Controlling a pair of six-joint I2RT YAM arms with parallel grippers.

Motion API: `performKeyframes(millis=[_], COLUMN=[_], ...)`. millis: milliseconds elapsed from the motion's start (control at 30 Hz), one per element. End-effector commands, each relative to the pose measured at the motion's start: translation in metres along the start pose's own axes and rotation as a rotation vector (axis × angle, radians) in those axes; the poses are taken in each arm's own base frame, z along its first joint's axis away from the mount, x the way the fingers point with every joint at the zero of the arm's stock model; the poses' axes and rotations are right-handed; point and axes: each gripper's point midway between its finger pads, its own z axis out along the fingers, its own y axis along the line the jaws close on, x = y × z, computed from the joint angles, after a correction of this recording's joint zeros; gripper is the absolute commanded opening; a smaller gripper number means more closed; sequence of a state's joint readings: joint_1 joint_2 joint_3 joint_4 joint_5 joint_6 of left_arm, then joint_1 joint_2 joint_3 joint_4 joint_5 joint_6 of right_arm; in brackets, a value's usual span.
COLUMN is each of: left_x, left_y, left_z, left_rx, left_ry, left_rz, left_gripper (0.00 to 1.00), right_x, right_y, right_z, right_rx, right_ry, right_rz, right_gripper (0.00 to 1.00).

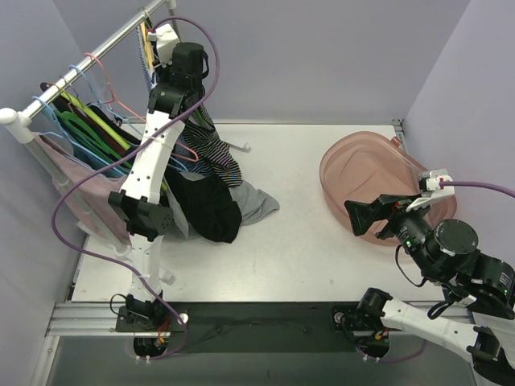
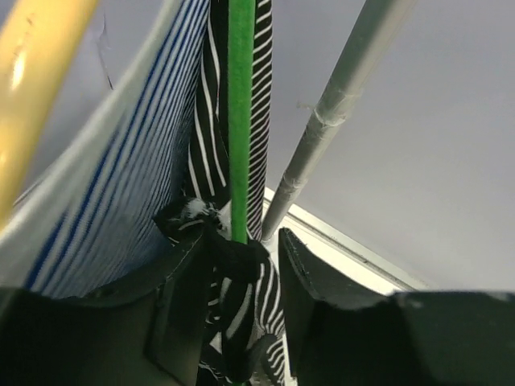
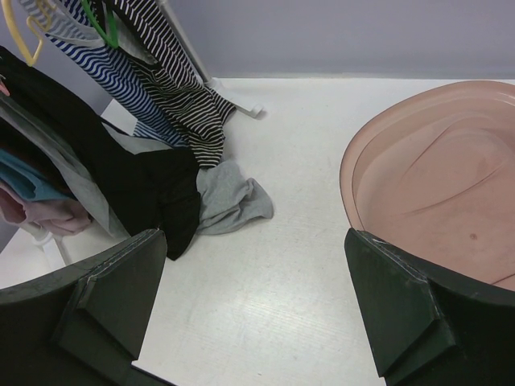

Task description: Place the tank top on the hanger

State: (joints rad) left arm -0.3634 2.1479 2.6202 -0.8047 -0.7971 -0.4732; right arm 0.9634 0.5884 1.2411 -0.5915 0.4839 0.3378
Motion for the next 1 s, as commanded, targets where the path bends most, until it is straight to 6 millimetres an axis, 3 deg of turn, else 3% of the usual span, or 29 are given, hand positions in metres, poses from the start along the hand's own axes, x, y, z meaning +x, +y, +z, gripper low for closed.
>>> performKeyframes(millis=[0, 233, 567, 700, 767, 833, 867, 900, 933, 967], left_x=[-0.030, -0.048, -0.055, -0.054, -0.061, -0.053, -0.066, -0.056, -0.069, -0.075], left_y=[0.007, 0.005, 0.006, 0.001, -0.002, -0.001, -0.001, 0.000, 0.008, 0.000], left_z=[-0.024, -0.055, -0.101, -0.123, -0.142, -0.151, -0.169, -0.171, -0.189, -0.205], left_rx=[0.038, 0.119, 0.240, 0.330, 0.416, 0.457, 0.529, 0.546, 0.590, 0.688], left_ry=[-0.013, 0.003, 0.070, 0.115, 0.135, 0.164, 0.153, 0.175, 0.150, 0.144], left_rz=[-0.078, -0.133, -0.162, -0.159, -0.172, -0.148, -0.168, -0.153, -0.170, -0.183], left_gripper=[0.52, 0.84, 0.92, 0.94, 0.96, 0.97, 0.97, 0.97, 0.97, 0.97], right_x=[-0.004, -0.004, 0.000, 0.010, 0.014, 0.018, 0.020, 0.021, 0.020, 0.016], right_y=[-0.002, -0.004, -0.012, -0.025, -0.036, -0.048, -0.051, -0.055, -0.057, -0.063], right_z=[-0.001, -0.005, -0.012, -0.012, -0.013, -0.015, -0.017, -0.018, -0.019, -0.020], right_rx=[0.009, 0.004, 0.016, 0.074, 0.125, 0.177, 0.190, 0.204, 0.213, 0.252], right_ry=[-0.022, -0.023, -0.011, 0.026, 0.034, 0.047, 0.049, 0.050, 0.048, 0.030], right_rz=[0.024, 0.031, 0.009, -0.057, -0.092, -0.122, -0.128, -0.133, -0.135, -0.116], right_gripper=[1.00, 1.00, 1.00, 1.00, 1.00, 1.00, 1.00, 1.00, 1.00, 1.00])
